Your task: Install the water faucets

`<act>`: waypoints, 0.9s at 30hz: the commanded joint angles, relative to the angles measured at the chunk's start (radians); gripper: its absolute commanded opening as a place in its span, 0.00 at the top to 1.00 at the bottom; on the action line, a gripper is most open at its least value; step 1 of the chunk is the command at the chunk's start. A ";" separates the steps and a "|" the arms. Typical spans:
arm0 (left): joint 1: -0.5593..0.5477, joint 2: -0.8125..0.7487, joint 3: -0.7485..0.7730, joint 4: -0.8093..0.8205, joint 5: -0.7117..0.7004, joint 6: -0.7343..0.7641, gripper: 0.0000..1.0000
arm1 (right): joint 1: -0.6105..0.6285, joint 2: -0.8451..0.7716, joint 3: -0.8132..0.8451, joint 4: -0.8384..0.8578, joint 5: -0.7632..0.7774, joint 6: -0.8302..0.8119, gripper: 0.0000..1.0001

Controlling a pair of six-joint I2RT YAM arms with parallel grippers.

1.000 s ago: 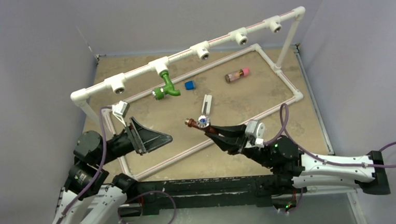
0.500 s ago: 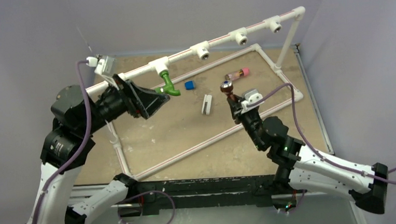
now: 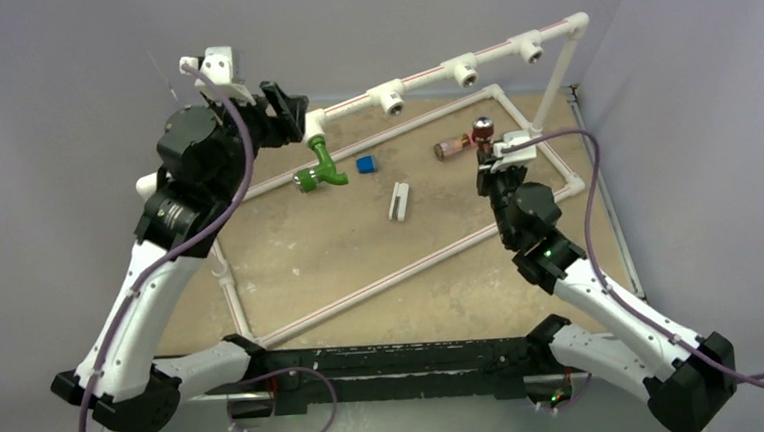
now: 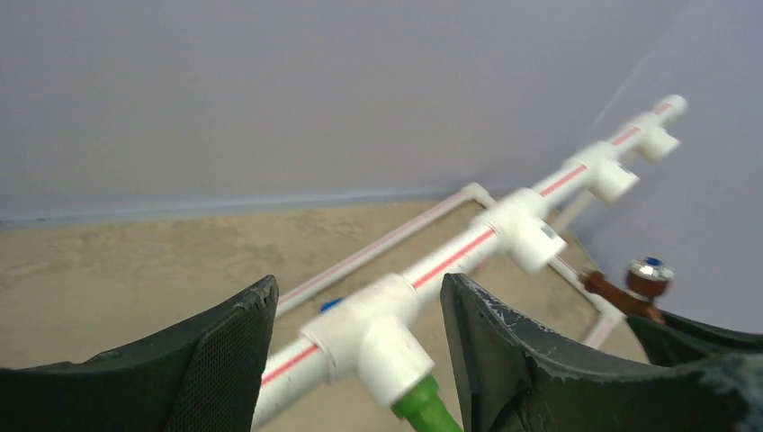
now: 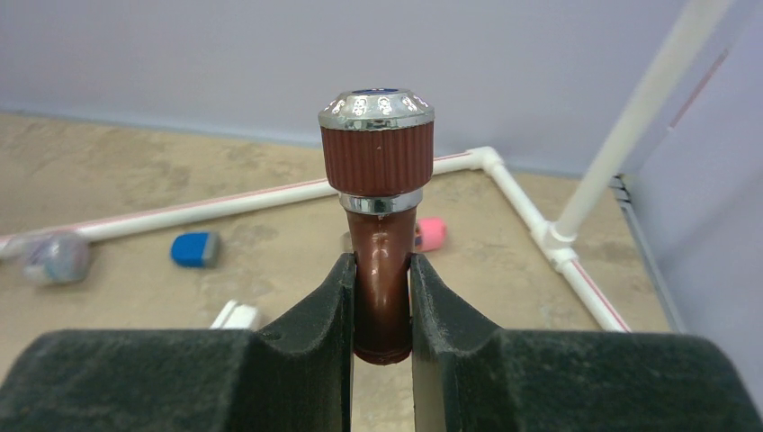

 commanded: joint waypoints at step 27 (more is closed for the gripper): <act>0.257 0.454 0.113 0.394 -0.166 0.091 0.37 | -0.719 0.120 0.048 0.451 -0.581 0.260 1.00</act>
